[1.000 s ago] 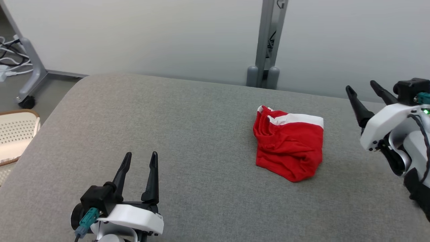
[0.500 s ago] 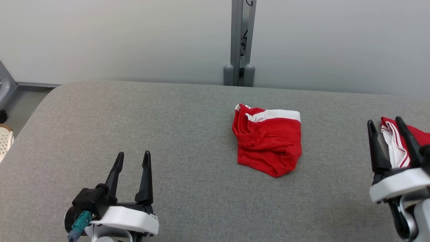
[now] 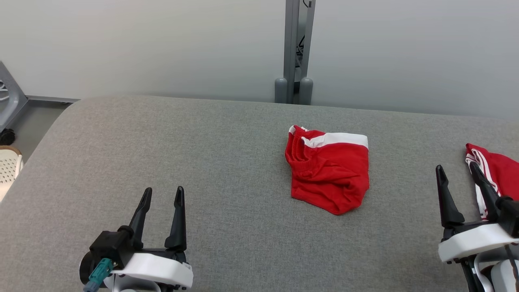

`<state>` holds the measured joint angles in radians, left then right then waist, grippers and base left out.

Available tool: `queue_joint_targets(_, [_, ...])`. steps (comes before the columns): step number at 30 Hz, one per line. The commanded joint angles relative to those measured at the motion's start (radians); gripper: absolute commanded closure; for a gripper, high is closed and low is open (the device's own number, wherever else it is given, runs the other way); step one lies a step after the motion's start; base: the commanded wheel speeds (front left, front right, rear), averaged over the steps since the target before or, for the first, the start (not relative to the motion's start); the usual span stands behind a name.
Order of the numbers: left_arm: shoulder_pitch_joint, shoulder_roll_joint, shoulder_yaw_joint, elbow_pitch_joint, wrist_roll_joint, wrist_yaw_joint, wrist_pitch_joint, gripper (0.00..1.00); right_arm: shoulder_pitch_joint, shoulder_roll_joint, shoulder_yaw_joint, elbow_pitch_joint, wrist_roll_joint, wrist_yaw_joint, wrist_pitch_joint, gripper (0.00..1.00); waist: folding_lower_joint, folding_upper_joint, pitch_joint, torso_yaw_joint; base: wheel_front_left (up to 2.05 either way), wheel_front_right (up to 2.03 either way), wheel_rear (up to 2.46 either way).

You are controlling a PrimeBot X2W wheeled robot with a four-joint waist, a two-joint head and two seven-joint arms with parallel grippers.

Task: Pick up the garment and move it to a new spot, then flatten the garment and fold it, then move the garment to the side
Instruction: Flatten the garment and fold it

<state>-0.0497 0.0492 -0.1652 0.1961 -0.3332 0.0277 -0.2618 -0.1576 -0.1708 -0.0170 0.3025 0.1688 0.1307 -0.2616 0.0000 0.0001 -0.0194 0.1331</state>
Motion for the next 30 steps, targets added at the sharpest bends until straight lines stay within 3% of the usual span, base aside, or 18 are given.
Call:
queue_joint_targets(1, [-0.002, 0.004, -0.001, -0.004, 0.01, -0.002, -0.004, 0.0, -0.008, -0.007, -0.001, 0.0, 0.0, 0.0, -0.004, 0.0, 0.0, -0.0001, 0.001, 0.003, 0.0, 0.0, 0.0])
queue_joint_targets(7, [-0.002, 0.005, -0.041, 0.006, 0.019, -0.018, -0.004, 0.0, -0.02, -0.017, -0.007, -0.004, 0.003, 0.0, -0.004, 0.0, 0.0, -0.0001, 0.024, 0.029, 0.0, 0.0, 0.0])
queue_joint_targets(8, [-0.005, 0.004, -0.046, 0.003, 0.015, -0.017, -0.004, 0.0, -0.026, -0.021, -0.001, -0.001, 0.008, 0.0, -0.004, 0.14, 0.0, -0.0001, 0.035, 0.034, 0.0, 0.0, 0.0])
queue_joint_targets(9, [-0.012, 0.004, -0.052, -0.001, 0.014, -0.014, -0.004, 0.0, -0.04, -0.029, 0.008, 0.001, 0.012, 0.0, -0.004, 0.74, 0.0, -0.0001, 0.048, 0.039, 0.0, 0.0, 0.0])
queue_joint_targets(10, [-0.02, 0.003, -0.059, -0.003, 0.011, -0.012, -0.004, 0.0, -0.056, -0.04, 0.017, 0.002, 0.019, 0.0, -0.004, 1.0, 0.0, -0.0001, 0.063, 0.044, 0.0, 0.0, 0.0])
queue_joint_targets(13, [-0.037, 0.004, -0.076, -0.005, 0.005, -0.008, -0.004, 0.0, -0.101, -0.084, 0.076, 0.03, 0.041, 0.0, -0.004, 1.0, 0.0, -0.0001, 0.109, 0.059, 0.0, 0.0, 0.0])
queue_joint_targets(24, [-0.116, 0.004, -0.155, -0.008, -0.021, 0.008, -0.004, 0.0, -0.402, -0.278, 0.456, 0.277, 0.219, 0.0, -0.005, 1.0, 0.0, -0.0001, 0.251, 0.162, 0.0, 0.0, 0.0])
queue_joint_targets(30, [-0.131, 0.003, -0.17, -0.004, -0.027, 0.023, -0.004, 0.0, -0.473, -0.328, 0.624, 0.361, 0.347, 0.0, -0.005, 1.0, 0.0, -0.0001, 0.275, 0.208, 0.0, 0.0, 0.0])
